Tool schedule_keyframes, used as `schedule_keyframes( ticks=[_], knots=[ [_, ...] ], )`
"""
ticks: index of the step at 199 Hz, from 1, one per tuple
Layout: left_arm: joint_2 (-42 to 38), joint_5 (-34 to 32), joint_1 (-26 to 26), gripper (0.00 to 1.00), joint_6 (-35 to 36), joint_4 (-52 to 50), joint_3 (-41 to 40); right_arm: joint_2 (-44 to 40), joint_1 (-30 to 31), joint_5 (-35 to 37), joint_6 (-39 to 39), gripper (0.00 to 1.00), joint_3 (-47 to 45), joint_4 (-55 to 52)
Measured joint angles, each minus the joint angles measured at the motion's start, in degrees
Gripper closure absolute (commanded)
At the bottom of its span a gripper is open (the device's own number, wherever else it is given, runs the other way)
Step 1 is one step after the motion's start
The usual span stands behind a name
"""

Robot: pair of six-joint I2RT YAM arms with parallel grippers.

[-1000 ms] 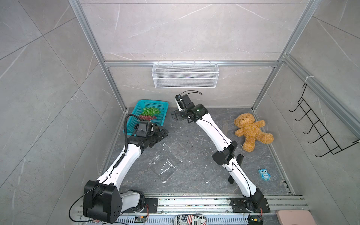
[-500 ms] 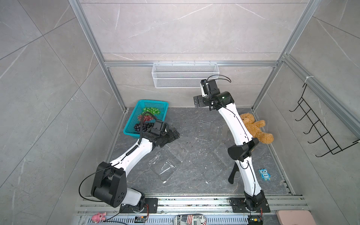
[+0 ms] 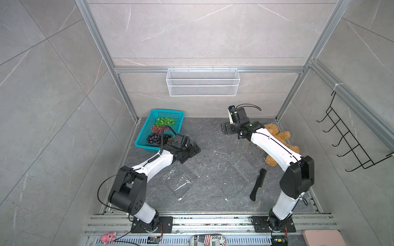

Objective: Pack grapes into containers
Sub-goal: Move the packing box to the center of the board.

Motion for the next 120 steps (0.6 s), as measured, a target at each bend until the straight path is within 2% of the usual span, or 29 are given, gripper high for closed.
schedule_keyframes(
  ticks=[47, 79, 120],
  knots=[
    [8.5, 0.79, 0.0, 0.0, -0.07, -0.46, 6.45, -5.35, 0.04, -3.67, 3.82, 0.0, -13.31, 6.38],
    [15.8, 1.22, 0.0, 0.0, 1.31, -2.25, 18.97, -7.85, 0.02, -4.57, 6.67, 0.01, -19.54, 9.05],
    [25.4, 3.54, -0.46, 0.0, 2.67, -4.04, 34.34, -9.53, -0.42, -5.25, 8.92, 0.01, -22.8, 9.9]
  ],
)
